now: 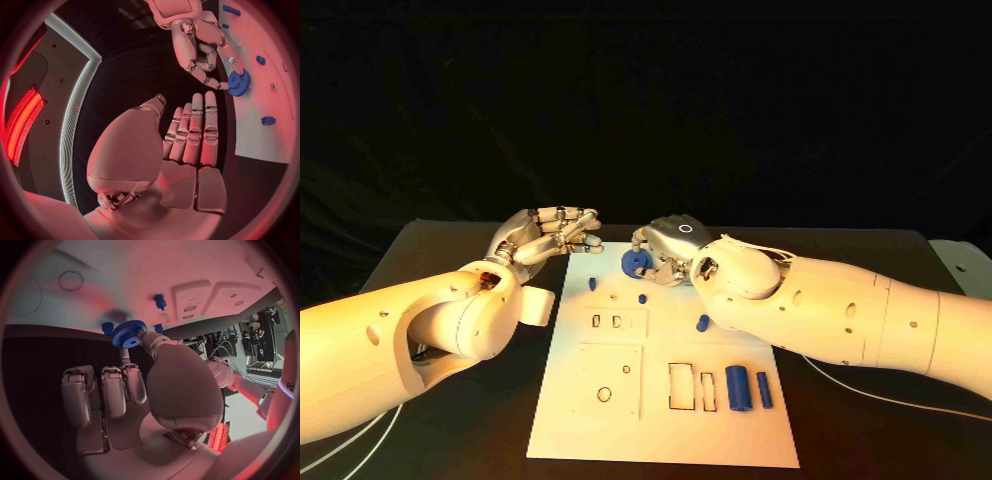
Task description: Assemble the parts on the task board
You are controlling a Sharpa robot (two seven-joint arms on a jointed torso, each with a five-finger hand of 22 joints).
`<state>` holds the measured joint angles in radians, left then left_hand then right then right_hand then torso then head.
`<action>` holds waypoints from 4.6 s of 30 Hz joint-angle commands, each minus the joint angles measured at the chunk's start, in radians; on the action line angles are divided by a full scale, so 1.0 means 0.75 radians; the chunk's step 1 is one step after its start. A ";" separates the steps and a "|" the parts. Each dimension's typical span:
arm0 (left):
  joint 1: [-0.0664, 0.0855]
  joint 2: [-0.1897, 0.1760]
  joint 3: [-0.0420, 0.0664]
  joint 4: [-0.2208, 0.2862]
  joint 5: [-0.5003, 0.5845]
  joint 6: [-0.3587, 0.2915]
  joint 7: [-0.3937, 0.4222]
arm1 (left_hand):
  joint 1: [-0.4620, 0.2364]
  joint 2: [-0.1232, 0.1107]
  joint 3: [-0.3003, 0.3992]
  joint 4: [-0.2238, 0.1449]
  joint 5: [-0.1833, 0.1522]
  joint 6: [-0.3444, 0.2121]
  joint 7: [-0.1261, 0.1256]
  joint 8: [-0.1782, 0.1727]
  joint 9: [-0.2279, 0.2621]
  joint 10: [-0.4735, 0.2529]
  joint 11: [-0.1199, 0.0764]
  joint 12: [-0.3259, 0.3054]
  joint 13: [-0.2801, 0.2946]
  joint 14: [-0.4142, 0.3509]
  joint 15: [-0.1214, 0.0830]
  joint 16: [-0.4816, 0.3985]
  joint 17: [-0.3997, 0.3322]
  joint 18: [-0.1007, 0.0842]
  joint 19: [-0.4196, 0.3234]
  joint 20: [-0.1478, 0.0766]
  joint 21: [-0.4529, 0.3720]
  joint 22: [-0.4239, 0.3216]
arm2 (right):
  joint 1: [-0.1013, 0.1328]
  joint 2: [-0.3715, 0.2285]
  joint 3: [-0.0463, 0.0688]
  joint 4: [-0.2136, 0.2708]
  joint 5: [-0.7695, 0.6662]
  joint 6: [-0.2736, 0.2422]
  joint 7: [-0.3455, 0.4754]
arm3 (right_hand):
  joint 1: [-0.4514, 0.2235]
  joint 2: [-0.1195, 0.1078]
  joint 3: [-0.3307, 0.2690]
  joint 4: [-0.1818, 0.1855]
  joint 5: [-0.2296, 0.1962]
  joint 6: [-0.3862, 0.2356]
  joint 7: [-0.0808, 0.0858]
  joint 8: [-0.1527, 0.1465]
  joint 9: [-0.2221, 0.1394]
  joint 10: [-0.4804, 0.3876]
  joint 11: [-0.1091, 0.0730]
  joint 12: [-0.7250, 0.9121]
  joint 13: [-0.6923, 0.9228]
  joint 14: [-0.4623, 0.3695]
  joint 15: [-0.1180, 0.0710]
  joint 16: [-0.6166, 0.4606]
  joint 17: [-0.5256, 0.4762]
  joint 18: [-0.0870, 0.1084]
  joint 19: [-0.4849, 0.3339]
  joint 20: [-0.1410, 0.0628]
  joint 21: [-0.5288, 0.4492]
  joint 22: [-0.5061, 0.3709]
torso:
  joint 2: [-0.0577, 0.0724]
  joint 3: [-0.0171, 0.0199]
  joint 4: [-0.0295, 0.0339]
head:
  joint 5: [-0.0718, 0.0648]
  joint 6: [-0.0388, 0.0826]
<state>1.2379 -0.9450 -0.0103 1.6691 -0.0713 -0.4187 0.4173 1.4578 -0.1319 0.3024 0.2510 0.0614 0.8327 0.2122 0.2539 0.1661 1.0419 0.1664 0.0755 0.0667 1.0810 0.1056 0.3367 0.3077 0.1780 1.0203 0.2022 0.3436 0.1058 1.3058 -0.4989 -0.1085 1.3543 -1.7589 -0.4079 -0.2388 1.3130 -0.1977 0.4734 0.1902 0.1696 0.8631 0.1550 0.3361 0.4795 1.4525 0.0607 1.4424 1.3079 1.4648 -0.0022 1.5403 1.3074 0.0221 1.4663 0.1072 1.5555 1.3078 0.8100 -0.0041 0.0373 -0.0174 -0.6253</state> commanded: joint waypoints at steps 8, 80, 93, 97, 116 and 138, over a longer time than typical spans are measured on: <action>0.002 0.003 0.001 0.000 -0.005 0.024 0.007 | 0.009 -0.007 0.007 -0.002 -0.007 -0.009 0.014 -0.008 -0.002 -0.009 0.000 -0.008 -0.001 -0.002 0.002 -0.006 0.001 0.007 0.004 0.004 0.000 -0.002 | -0.014 0.027 -0.004 -0.040 -0.031 0.041 0.005 | -0.026 -0.007 0.004 0.004 -0.006 0.027 -0.018 -0.004 -0.002 0.005 -0.001 0.001 0.173 0.116 -0.011 0.006 0.224 -0.023 0.124 -0.013 0.002 0.331 | 0.000 -0.0005 -0.0007 | 0.003 -0.006; 0.000 -0.010 0.000 -0.021 -0.005 0.072 -0.001 | 0.004 -0.013 0.037 -0.006 -0.007 0.039 -0.001 0.014 0.009 0.098 -0.020 0.019 0.010 -0.008 -0.008 -0.025 0.032 0.006 0.000 0.000 -0.005 -0.012 | -0.039 -0.581 0.012 0.029 0.772 0.130 0.496 | 0.077 -0.023 -0.173 0.016 0.006 -0.048 0.022 -0.194 -0.082 0.024 0.034 0.027 0.196 0.121 0.018 0.015 0.252 -0.025 0.129 0.009 0.006 0.338 | -0.012 0.0093 -0.0320 | -0.030 -0.004; 0.000 -0.012 0.000 -0.024 -0.005 0.071 -0.003 | 0.004 -0.015 0.040 -0.007 -0.007 0.036 0.001 0.011 0.008 0.093 -0.018 0.013 0.008 -0.009 -0.007 -0.026 0.034 0.006 -0.002 0.001 -0.006 -0.013 | -0.049 -0.550 0.011 0.015 0.761 0.143 0.485 | 0.077 -0.014 -0.168 0.015 0.015 -0.035 0.022 -0.191 -0.080 0.029 0.035 0.032 0.202 0.121 0.021 0.016 0.254 -0.025 0.128 0.013 0.005 0.337 | -0.013 0.0074 -0.0351 | -0.029 -0.005; 0.000 -0.012 0.000 -0.024 -0.005 0.070 -0.003 | 0.004 -0.015 0.040 -0.007 -0.007 0.036 0.001 0.011 0.008 0.093 -0.018 0.013 0.008 -0.009 -0.007 -0.026 0.034 0.006 -0.002 0.001 -0.006 -0.013 | -0.050 -0.546 0.011 0.013 0.758 0.143 0.482 | 0.078 -0.011 -0.165 0.015 0.016 -0.028 0.022 -0.189 -0.079 0.030 0.035 0.033 0.203 0.121 0.021 0.016 0.254 -0.025 0.129 0.014 0.007 0.338 | -0.013 0.0084 -0.0336 | -0.026 -0.006; 0.000 -0.010 0.000 -0.029 -0.005 0.071 -0.006 | 0.004 -0.016 0.042 -0.007 -0.007 0.034 0.003 0.010 0.008 0.091 -0.017 0.010 0.007 -0.009 -0.007 -0.027 0.035 0.006 -0.002 0.001 -0.006 -0.013 | -0.051 -0.523 0.010 -0.010 0.740 0.171 0.466 | 0.082 0.007 -0.135 0.001 0.022 0.035 0.016 -0.172 -0.074 0.043 0.029 0.048 0.218 0.122 0.018 0.017 0.258 -0.027 0.133 0.014 0.012 0.343 | -0.013 0.0085 -0.0345 | -0.025 -0.016; 0.000 -0.011 0.000 -0.035 -0.005 0.072 -0.010 | 0.004 -0.015 0.044 -0.007 -0.007 0.032 0.004 0.008 0.007 0.087 -0.015 0.006 0.005 -0.009 -0.006 -0.028 0.037 0.007 -0.001 0.001 -0.006 -0.013 | -0.061 -0.501 0.009 -0.034 0.741 0.160 0.449 | 0.073 0.032 -0.098 -0.008 0.016 0.113 -0.011 -0.144 -0.067 0.051 0.007 0.055 0.225 0.122 -0.001 0.017 0.260 -0.027 0.134 0.000 0.014 0.345 | -0.013 0.0099 -0.0337 | -0.020 -0.027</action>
<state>1.2374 -0.9548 -0.0107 1.6419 -0.0713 -0.3823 0.4055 1.4617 -0.1358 0.3300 0.2483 0.0614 0.8544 0.2121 0.2594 0.1713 1.1101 0.1520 0.0836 0.0718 1.0774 0.1021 0.3211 0.3341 0.1780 1.0203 0.2022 0.3436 0.0970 1.2613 -0.8755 -0.1016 1.3295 -1.1922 -0.2942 0.1051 1.3683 -0.1804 0.3964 0.1842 0.1821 0.9430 0.1469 0.2251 0.4281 1.4667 0.0713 1.4809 1.3076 1.4648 0.0050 1.5480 1.3078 0.0223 1.4662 0.1146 1.5622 1.3078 0.8003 0.0034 0.0121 -0.0320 -0.6450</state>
